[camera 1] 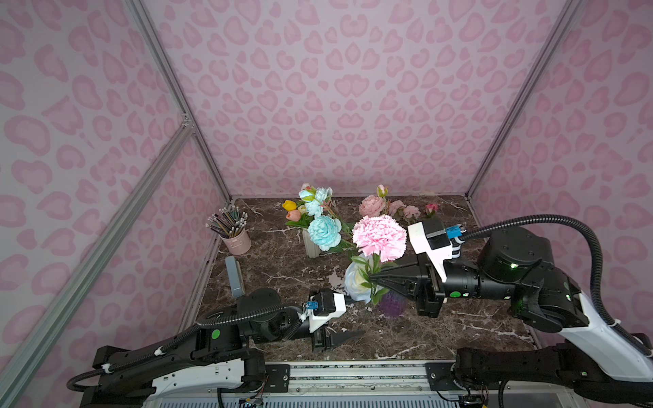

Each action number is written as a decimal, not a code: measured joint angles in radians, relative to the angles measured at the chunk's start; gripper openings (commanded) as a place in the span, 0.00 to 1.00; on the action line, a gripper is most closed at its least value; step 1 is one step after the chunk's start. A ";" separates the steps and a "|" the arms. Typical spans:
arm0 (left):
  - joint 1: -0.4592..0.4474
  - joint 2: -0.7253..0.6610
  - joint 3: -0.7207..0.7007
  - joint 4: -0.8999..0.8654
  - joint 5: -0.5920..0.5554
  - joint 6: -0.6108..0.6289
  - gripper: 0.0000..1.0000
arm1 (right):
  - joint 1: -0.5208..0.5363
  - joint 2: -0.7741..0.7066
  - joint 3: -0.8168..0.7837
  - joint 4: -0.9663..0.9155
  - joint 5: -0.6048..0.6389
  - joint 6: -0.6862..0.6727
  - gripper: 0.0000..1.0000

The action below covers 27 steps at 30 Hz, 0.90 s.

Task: Pick out pink flowers from the vase
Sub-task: Place the flower at the center of the board.

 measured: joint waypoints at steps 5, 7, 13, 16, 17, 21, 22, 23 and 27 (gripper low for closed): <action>0.000 -0.034 -0.018 0.019 0.019 -0.006 0.60 | 0.197 -0.011 -0.079 0.050 0.226 -0.021 0.00; 0.000 -0.042 -0.028 0.023 0.034 -0.007 0.56 | 0.268 -0.011 -0.108 0.081 0.311 -0.035 0.00; 0.000 -0.047 -0.050 0.037 0.075 -0.010 0.30 | 0.380 -0.035 -0.206 0.214 0.509 -0.085 0.00; 0.000 -0.058 -0.061 0.051 0.081 -0.011 0.16 | 0.400 -0.062 -0.250 0.283 0.570 -0.100 0.00; 0.000 -0.063 -0.066 0.058 0.081 -0.013 0.12 | 0.405 -0.069 -0.267 0.308 0.585 -0.105 0.00; 0.000 -0.075 -0.085 0.061 0.087 -0.021 0.02 | 0.423 -0.075 -0.322 0.365 0.629 -0.115 0.00; 0.000 -0.074 -0.086 0.061 0.089 -0.021 0.02 | 0.426 -0.076 -0.330 0.374 0.639 -0.115 0.00; 0.000 -0.072 -0.086 0.061 0.091 -0.021 0.02 | 0.430 -0.078 -0.336 0.380 0.645 -0.115 0.00; 0.000 -0.068 -0.094 0.067 0.097 -0.021 0.02 | 0.436 -0.085 -0.359 0.404 0.662 -0.115 0.32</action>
